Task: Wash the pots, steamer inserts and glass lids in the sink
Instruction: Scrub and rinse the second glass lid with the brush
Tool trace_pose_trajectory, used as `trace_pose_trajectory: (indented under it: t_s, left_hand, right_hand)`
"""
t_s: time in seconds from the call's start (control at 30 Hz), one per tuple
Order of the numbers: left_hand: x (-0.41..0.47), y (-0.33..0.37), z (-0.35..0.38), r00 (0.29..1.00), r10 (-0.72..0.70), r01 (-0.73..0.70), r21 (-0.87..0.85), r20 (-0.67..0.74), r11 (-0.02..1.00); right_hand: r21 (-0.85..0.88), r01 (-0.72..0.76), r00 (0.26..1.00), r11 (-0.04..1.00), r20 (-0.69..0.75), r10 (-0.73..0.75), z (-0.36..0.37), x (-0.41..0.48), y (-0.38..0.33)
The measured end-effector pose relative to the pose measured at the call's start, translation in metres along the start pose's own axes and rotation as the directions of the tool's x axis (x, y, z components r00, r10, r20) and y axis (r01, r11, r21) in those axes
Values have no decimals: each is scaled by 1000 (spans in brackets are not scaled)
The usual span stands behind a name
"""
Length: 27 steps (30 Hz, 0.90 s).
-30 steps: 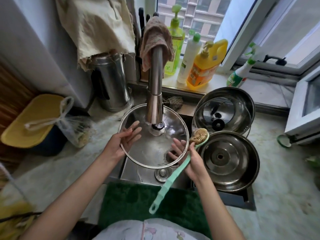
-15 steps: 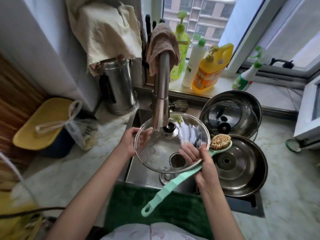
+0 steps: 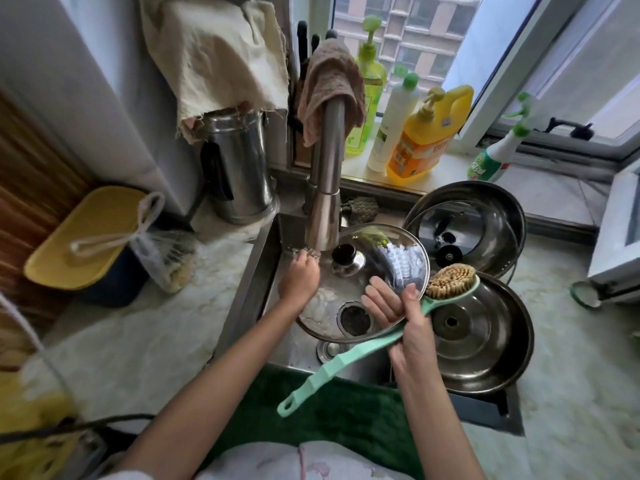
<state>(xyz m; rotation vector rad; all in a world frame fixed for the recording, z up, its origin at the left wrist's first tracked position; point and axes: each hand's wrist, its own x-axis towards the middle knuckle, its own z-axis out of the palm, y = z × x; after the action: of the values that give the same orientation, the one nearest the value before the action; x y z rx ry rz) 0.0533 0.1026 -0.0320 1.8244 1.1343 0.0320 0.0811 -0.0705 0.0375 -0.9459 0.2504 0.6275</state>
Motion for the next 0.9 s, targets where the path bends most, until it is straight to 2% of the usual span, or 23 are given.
trace_pose_trajectory:
  t_s: [0.03,0.1,0.17,0.2,0.27,0.3,0.33,0.37,0.4,0.47,0.5,0.53,0.6,0.67,0.7,0.77,0.83,0.9]
  left_hand:
    - [-10,1,3,999,41,-40,85,-7,996]
    - [-42,5,16,960,278,-270,188,-20,944]
    - [-54,3,19,917,398,-391,167,-14,905]
    - [-41,4,12,933,359,-357,137,9,924]
    - [-11,12,-7,992,115,-119,87,46,989]
    - [-2,16,-16,999,24,-28,109,41,994]
    - [-2,19,-19,1000,1,-4,154,16,988]
    - [-11,23,-15,998,58,-56,220,-2,974]
    - [-25,24,-6,984,177,-166,252,-25,954]
    - [-55,19,11,932,357,-346,153,-56,926]
    - [-58,15,14,919,387,-377,122,-71,918]
    - [-48,12,12,931,358,-351,101,-72,931]
    - [-14,12,0,986,169,-168,108,-8,980]
    - [14,15,-12,998,13,-21,137,61,990]
    - [17,15,-14,996,-11,-5,172,92,985]
    - [4,10,-5,987,145,-157,269,65,950]
    - [-27,-2,10,933,359,-350,234,4,907]
    - [-42,-16,16,886,463,-452,188,-17,872]
  right_hand:
    - [-2,1,1000,1000,7,-1,0,1,-1]
    - [-28,5,1000,1000,-13,-5,0,6,-4]
    - [-23,5,1000,1000,-19,-6,0,7,-5]
    - [-18,3,1000,1000,-17,-4,0,5,-5]
    - [-8,0,1000,1000,-12,0,1,1,-4]
    - [-1,2,1000,1000,-8,-2,1,0,-4]
    - [-2,11,1000,1000,-5,-11,2,0,-6]
    - [-11,24,1000,1000,-5,-24,3,2,-9]
    - [-23,30,1000,999,-1,-30,5,5,-11]
    - [-36,40,999,999,-2,-40,9,9,-13]
    - [-35,44,999,998,-3,-44,10,9,-12]
    - [-34,39,999,999,3,-39,10,9,-10]
    - [-34,14,1000,999,18,-13,9,6,-6]
    - [-50,1,1000,999,31,0,7,4,-5]
    - [-63,-4,1000,998,30,6,7,4,-5]
    - [-70,-16,999,997,32,18,7,6,-6]
    - [-55,-24,999,998,41,26,8,9,-5]
    - [-61,-43,998,997,40,46,6,11,-2]
